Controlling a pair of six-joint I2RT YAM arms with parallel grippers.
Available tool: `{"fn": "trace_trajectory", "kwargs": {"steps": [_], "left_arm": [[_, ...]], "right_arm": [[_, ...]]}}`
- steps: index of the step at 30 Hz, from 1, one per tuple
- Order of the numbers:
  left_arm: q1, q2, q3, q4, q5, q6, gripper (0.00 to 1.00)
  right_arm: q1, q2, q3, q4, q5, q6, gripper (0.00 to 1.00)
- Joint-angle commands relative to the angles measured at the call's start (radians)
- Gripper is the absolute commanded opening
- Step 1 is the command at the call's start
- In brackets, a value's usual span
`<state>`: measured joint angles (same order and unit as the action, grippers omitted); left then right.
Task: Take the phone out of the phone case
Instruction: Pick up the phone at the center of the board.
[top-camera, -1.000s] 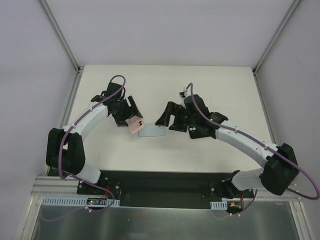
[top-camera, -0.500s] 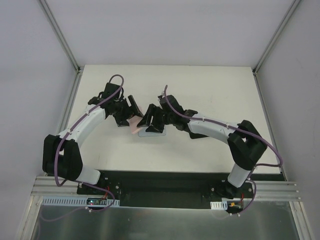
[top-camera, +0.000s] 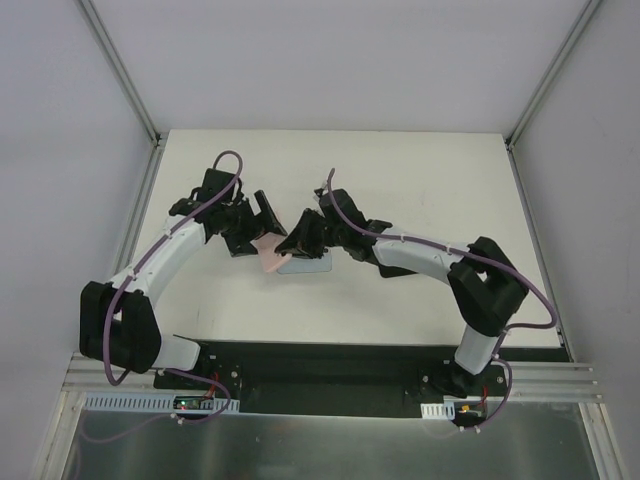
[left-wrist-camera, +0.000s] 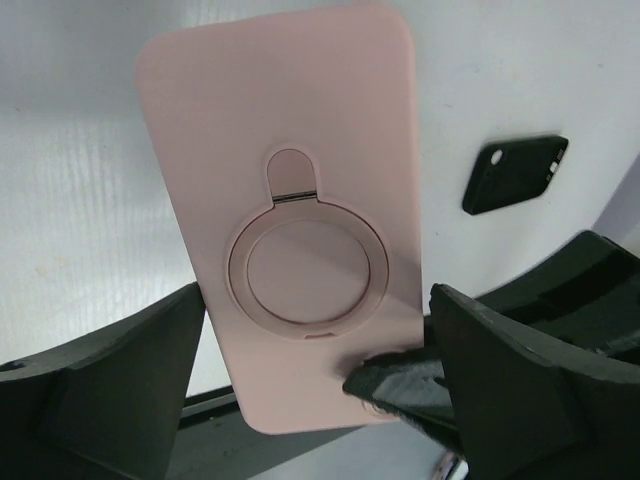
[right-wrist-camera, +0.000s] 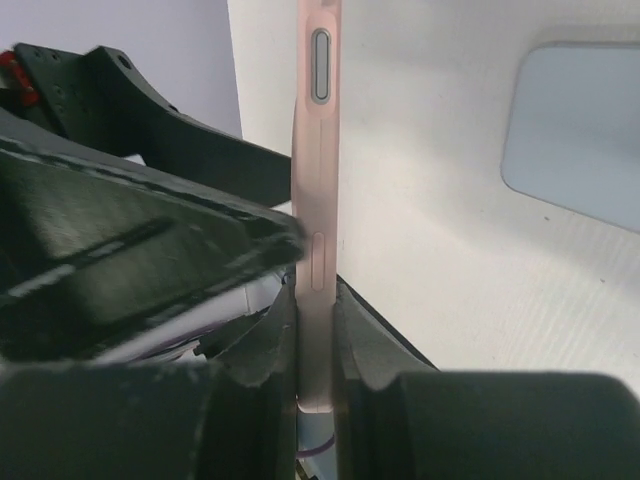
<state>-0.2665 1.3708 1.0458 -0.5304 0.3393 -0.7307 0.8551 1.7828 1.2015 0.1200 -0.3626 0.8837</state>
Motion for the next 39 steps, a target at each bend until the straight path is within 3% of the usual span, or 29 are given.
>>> {"fn": "trace_trajectory", "kwargs": {"steps": [1,8,11,14,15,16,17,23,31,35,39], "left_arm": [[0.064,-0.064,0.054,0.036,0.159,0.033,0.94],[0.153,-0.122,0.056,0.131,0.423,0.021,0.98],[0.153,-0.153,-0.065,0.360,0.573,-0.119,0.98],[0.156,-0.157,-0.229,0.787,0.720,-0.364,0.98],[0.156,-0.153,-0.306,0.907,0.739,-0.509,0.97],[0.156,-0.138,-0.332,1.111,0.750,-0.571,0.97],[0.156,-0.128,-0.349,1.170,0.762,-0.614,0.97],[0.156,-0.134,-0.334,1.280,0.759,-0.670,0.96],[0.156,-0.082,-0.319,1.486,0.757,-0.809,0.91],[0.151,-0.070,-0.291,1.486,0.753,-0.811,0.84],[0.144,-0.064,-0.270,1.466,0.748,-0.797,0.66]], "right_arm": [[-0.039,-0.136,-0.114,0.124,-0.026,0.018,0.01],[-0.149,-0.313,-0.269,0.282,-0.068,0.052,0.01],[-0.185,-0.338,-0.312,0.462,-0.102,0.129,0.01],[-0.211,-0.323,-0.342,0.722,-0.133,0.246,0.01],[-0.214,-0.313,-0.345,0.841,-0.137,0.280,0.01],[-0.217,-0.289,-0.347,0.890,-0.139,0.306,0.01],[-0.215,-0.278,-0.346,0.938,-0.142,0.357,0.01],[-0.209,-0.186,-0.344,1.185,-0.136,0.457,0.01],[-0.183,-0.155,-0.312,1.192,-0.147,0.469,0.01],[-0.172,-0.154,-0.304,1.182,-0.154,0.465,0.02],[-0.156,-0.143,-0.298,1.173,-0.154,0.459,0.01]]}}
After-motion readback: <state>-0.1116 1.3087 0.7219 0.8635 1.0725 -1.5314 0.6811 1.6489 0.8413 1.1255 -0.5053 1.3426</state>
